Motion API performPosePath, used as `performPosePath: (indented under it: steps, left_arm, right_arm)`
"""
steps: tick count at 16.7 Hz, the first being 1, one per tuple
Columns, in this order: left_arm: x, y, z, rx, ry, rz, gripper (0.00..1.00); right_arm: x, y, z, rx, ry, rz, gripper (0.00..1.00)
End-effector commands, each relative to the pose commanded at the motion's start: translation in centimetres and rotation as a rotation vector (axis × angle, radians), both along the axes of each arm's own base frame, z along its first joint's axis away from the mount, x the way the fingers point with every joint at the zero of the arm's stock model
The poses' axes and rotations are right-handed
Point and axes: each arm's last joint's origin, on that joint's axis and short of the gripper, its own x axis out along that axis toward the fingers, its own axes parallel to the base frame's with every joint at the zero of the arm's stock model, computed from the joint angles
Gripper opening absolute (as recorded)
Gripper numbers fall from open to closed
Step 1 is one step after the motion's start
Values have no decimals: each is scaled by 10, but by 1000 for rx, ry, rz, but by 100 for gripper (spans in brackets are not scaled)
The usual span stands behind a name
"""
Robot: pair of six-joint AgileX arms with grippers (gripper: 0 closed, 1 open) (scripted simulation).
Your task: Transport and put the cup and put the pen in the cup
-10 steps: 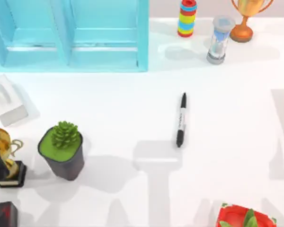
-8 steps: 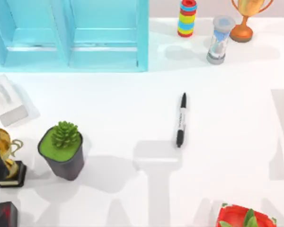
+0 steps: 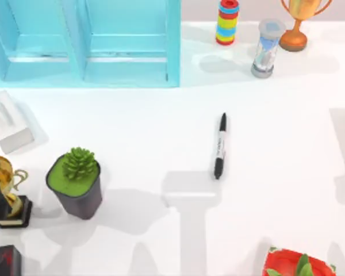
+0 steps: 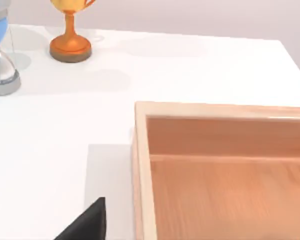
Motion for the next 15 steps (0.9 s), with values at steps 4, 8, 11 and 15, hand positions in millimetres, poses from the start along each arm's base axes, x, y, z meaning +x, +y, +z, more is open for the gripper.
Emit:
performPosePath:
  steps: [4, 8, 11, 15]
  left_arm:
    - [0, 0, 0, 0, 0, 0, 100]
    - [0, 0, 0, 0, 0, 0, 100]
    - [0, 0, 0, 0, 0, 0, 100]
    - [0, 0, 0, 0, 0, 0, 100]
  right_arm:
    - [43, -21, 47, -30, 341, -54, 100]
    - [106, -59, 67, -6, 698, -68, 100]
    - [148, -93, 63, 40, 923, -55, 100]
    - [183, -133, 48, 110, 1135, -24, 100]
